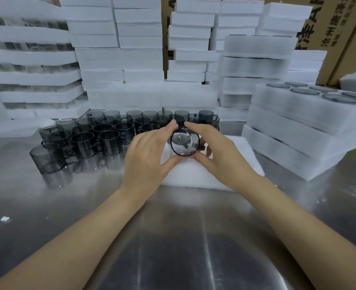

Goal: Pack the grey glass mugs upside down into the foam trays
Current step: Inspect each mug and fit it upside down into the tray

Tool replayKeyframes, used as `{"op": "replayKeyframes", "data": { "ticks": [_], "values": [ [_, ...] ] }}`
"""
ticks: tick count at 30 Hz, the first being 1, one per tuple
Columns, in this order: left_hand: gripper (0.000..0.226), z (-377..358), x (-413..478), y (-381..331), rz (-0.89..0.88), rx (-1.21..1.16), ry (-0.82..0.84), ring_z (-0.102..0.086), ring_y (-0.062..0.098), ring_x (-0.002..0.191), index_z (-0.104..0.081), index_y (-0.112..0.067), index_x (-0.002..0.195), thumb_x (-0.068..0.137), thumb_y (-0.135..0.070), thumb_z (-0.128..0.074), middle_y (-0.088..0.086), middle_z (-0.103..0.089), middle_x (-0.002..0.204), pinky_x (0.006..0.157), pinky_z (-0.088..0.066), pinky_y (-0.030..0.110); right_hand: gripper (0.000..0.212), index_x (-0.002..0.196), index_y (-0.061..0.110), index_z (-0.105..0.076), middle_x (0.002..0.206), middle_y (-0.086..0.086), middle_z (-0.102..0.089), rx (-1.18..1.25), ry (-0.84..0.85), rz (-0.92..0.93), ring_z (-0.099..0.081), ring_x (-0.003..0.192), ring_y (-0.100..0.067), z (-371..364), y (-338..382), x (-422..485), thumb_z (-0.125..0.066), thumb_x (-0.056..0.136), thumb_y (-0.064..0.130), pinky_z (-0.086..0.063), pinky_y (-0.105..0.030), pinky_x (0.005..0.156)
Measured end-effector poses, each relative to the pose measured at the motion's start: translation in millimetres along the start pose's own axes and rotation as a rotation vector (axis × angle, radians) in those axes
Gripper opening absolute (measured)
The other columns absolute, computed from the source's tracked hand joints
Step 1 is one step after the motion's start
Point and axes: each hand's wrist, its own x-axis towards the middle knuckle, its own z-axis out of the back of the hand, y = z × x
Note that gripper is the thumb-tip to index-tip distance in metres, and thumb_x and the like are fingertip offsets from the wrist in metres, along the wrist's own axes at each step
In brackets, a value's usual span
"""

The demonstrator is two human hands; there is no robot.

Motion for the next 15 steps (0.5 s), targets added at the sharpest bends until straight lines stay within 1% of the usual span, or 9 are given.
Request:
{"op": "replayKeyframes", "data": {
  "ticks": [2,4,6,8,9,10,12,13,15],
  "values": [
    [0.078,0,0,0,0.029,-0.015,0.014,-0.053,0.012,0.112,-0.039,-0.019,0.139,0.075,-0.032,-0.081,-0.004,-0.062,0.126,0.103,-0.024,0.013,0.07,0.141,0.043,-0.031,0.131,0.024,-0.043,-0.015,0.001,-0.003,-0.048,0.092,0.005,0,0,-1,-0.065,0.088,0.013,-0.044,-0.012,0.073],
    [0.075,2,0,-3,0.084,-0.029,0.038,-0.053,0.009,0.112,-0.038,-0.022,0.14,0.077,-0.04,-0.077,-0.006,-0.062,0.126,0.102,-0.024,0.013,0.068,0.143,0.039,-0.032,0.131,0.023,-0.043,-0.014,-0.02,0.003,-0.047,0.096,0.009,-1,2,0,-0.064,0.089,0.015,-0.044,-0.011,0.074],
    [0.073,3,1,-7,0.203,-0.088,0.046,-0.051,0.002,0.108,-0.042,-0.023,0.138,0.077,-0.048,-0.072,-0.009,-0.061,0.123,0.099,-0.031,0.015,0.06,0.142,0.029,-0.038,0.132,0.013,-0.047,-0.029,-0.078,0.035,-0.044,0.103,0.011,-1,3,0,-0.065,0.089,0.016,-0.041,-0.008,0.076],
    [0.069,4,2,-12,0.352,-0.192,0.059,-0.05,-0.005,0.1,-0.05,-0.025,0.133,0.074,-0.051,-0.074,-0.015,-0.058,0.117,0.096,-0.043,0.029,0.051,0.135,0.019,-0.048,0.126,0.001,-0.052,-0.039,-0.143,0.053,-0.047,0.105,0.001,-1,4,0,-0.067,0.088,0.013,-0.042,-0.01,0.076],
    [0.067,4,2,-14,0.403,-0.232,0.062,-0.051,-0.006,0.098,-0.053,-0.026,0.131,0.073,-0.051,-0.076,-0.016,-0.057,0.114,0.093,-0.047,0.033,0.047,0.131,0.015,-0.053,0.122,-0.002,-0.053,-0.046,-0.169,0.051,-0.05,0.104,-0.005,0,5,1,-0.069,0.087,0.012,-0.043,-0.013,0.076],
    [0.066,4,2,-16,0.438,-0.259,0.055,-0.052,-0.006,0.098,-0.054,-0.026,0.129,0.072,-0.049,-0.078,-0.016,-0.056,0.112,0.09,-0.048,0.03,0.042,0.126,0.012,-0.057,0.119,-0.005,-0.053,-0.064,-0.197,0.045,-0.052,0.103,-0.01,-1,7,1,-0.07,0.085,0.011,-0.045,-0.016,0.077],
    [0.063,2,2,-20,0.51,-0.32,0.02,-0.052,-0.005,0.101,-0.054,-0.027,0.127,0.072,-0.045,-0.08,-0.015,-0.053,0.11,0.087,-0.045,0.017,0.036,0.118,0.008,-0.062,0.115,-0.008,-0.053,-0.097,-0.255,0.012,-0.054,0.102,-0.016,-1,8,2,-0.073,0.083,0.011,-0.047,-0.021,0.08],
    [0.062,0,2,-22,0.556,-0.365,-0.001,-0.053,-0.003,0.102,-0.054,-0.026,0.126,0.073,-0.042,-0.08,-0.013,-0.052,0.11,0.086,-0.043,0.012,0.034,0.116,0.008,-0.062,0.114,-0.006,-0.053,-0.086,-0.269,-0.019,-0.054,0.101,-0.015,0,8,2,-0.073,0.083,0.01,-0.046,-0.019,0.081],
    [0.058,-3,1,-23,0.646,-0.445,-0.024,-0.055,-0.001,0.099,-0.053,-0.025,0.121,0.072,-0.036,-0.082,-0.008,-0.052,0.109,0.084,-0.041,0.007,0.031,0.114,0.01,-0.062,0.111,-0.003,-0.055,-0.036,-0.249,-0.086,-0.053,0.095,-0.009,1,8,2,-0.069,0.085,0.006,-0.043,-0.012,0.08]
  ]
}}
